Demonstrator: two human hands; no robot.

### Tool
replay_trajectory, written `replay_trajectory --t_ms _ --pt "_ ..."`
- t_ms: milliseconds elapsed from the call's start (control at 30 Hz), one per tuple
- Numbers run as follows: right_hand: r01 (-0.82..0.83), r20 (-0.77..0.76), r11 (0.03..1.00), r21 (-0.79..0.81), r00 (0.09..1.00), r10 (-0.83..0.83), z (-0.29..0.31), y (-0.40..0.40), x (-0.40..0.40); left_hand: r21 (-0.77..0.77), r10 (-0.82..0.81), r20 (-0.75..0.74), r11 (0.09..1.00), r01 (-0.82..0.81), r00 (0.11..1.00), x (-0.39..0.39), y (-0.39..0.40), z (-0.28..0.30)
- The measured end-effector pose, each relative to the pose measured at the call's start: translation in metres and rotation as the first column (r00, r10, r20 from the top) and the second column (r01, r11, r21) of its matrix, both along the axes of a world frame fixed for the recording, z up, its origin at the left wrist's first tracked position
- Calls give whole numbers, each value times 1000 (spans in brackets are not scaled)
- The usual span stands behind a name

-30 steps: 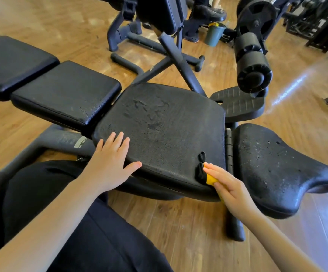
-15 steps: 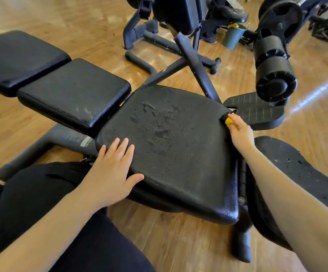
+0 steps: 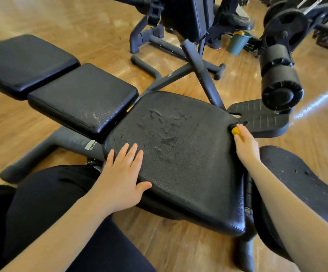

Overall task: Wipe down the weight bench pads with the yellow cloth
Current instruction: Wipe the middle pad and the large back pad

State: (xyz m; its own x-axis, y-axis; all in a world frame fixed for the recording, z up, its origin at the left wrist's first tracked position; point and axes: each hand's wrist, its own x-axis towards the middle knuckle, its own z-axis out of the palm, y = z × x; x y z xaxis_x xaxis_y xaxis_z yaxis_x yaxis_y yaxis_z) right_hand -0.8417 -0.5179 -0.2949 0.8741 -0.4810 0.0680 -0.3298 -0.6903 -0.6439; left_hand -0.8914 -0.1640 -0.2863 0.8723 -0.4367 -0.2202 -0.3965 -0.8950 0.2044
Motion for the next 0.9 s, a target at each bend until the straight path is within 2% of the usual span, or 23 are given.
replay_trajectory --t_ms 267,400,567,667,767,900 --pt "-90 -46 996 25 995 91 7 61 -107 2 -9 4 1000 9 1000 0 1 3" --pt "-63 -22 998 2 998 63 5 91 -157 -37 -8 12 999 9 1000 1 4 1" --pt "-24 -89 995 -97 996 16 10 115 -167 -60 146 -2 988 -145 989 -4 10 0" --pt "-135 -153 978 -158 982 111 18 130 -163 -98 258 -14 961 -258 966 -3 19 1" --pt "-313 -174 926 -213 944 279 24 161 -149 -139 271 -64 951 -277 960 -1 29 1" --pt "-594 -250 770 -230 801 543 29 218 -106 -177 224 -111 954 -241 968 -3 39 3"
